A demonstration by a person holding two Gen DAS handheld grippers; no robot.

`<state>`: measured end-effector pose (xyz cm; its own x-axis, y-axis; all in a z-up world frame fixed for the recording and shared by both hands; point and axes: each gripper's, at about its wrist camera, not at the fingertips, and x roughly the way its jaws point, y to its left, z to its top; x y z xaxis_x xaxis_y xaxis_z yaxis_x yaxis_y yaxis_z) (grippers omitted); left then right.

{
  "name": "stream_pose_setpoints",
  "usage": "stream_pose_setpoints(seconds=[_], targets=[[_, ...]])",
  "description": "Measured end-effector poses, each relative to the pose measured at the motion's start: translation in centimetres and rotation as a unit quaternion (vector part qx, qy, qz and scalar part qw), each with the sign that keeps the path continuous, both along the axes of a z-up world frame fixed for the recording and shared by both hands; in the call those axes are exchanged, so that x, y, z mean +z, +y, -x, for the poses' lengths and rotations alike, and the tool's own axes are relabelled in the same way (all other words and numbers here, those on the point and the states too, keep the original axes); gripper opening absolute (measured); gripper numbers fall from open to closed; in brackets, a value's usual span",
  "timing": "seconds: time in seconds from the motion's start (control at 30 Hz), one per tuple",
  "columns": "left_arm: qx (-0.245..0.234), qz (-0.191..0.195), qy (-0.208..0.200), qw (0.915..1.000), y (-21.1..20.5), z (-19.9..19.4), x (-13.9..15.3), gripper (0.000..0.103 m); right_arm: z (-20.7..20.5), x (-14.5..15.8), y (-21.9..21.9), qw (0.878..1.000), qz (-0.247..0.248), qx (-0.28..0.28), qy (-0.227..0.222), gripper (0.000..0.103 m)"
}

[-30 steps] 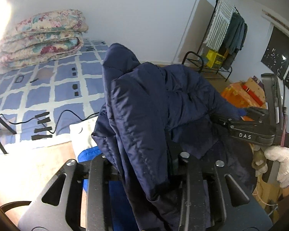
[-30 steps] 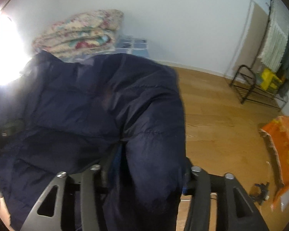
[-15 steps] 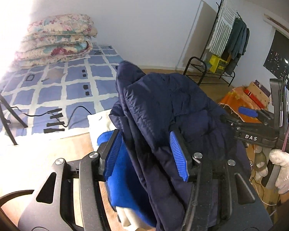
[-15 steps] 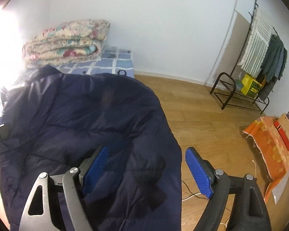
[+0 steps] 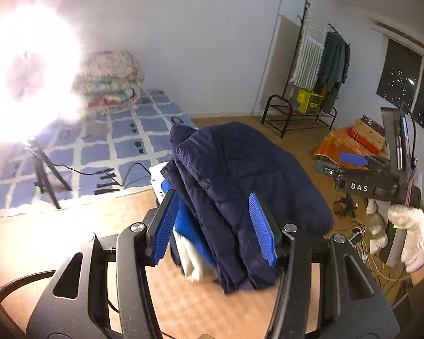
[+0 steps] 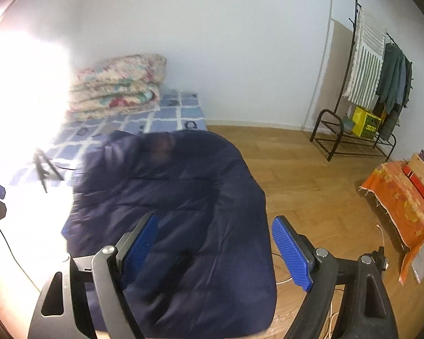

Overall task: Fold large clothes
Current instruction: 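Lower the jacket onto the blue-and-white garment pile and open the left tool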

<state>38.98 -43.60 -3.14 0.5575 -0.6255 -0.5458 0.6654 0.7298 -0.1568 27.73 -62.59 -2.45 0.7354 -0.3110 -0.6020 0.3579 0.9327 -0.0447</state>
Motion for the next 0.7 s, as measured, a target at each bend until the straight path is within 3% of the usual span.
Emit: stream_pose_setpoints(seconds=[0.3,0.7], targets=[[0.008,0.016,-0.034,0.9993,7.9,10.7,5.7,0.053,10.2,5.0,6.4,1.000,0.008,0.008,-0.025,0.087],[0.026,0.009,-0.052,0.9983,17.4,22.4,6.8,0.053,21.5,6.8,16.0,0.998,0.026,0.027,-0.058,0.095]])
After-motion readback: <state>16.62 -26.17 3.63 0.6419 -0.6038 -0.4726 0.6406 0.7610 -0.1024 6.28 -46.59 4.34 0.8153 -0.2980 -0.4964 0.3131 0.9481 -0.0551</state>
